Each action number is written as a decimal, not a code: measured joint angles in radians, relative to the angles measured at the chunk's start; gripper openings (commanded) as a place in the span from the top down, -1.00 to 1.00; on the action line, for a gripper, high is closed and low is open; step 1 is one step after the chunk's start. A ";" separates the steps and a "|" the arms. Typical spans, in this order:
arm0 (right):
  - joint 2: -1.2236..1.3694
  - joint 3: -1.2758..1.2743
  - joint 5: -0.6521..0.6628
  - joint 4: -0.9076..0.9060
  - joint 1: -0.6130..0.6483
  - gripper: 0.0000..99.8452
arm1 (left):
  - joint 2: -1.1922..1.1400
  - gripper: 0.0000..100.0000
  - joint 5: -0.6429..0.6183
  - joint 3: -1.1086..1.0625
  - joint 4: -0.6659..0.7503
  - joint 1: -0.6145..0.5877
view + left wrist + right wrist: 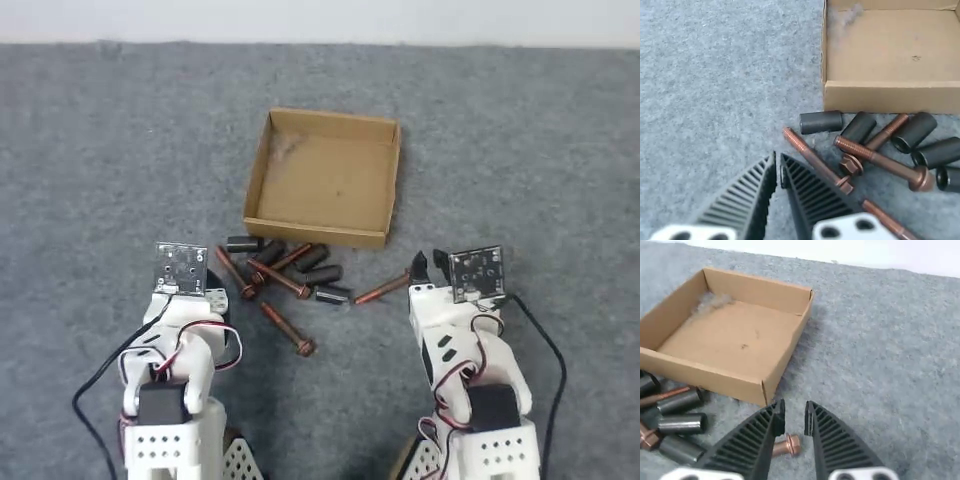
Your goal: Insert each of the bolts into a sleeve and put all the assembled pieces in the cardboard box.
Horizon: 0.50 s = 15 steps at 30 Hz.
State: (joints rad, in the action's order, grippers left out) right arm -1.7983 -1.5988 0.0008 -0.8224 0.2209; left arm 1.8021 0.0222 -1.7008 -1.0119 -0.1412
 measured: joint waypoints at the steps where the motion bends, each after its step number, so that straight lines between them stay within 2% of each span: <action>1: 0.000 0.017 -0.012 -0.005 -0.003 0.88 | 0.000 0.98 0.000 0.000 0.000 0.000; 5: 0.101 0.071 -0.020 0.008 0.015 0.88 | 0.000 0.98 0.000 0.000 0.000 0.000; 15: 0.718 0.364 -0.031 0.048 0.029 0.87 | 0.000 0.98 0.000 0.000 0.000 0.002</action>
State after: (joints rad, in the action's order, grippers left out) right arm -1.0802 -1.2352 -0.0299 -0.7748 0.2501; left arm 1.8021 0.0222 -1.7008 -1.0119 -0.1396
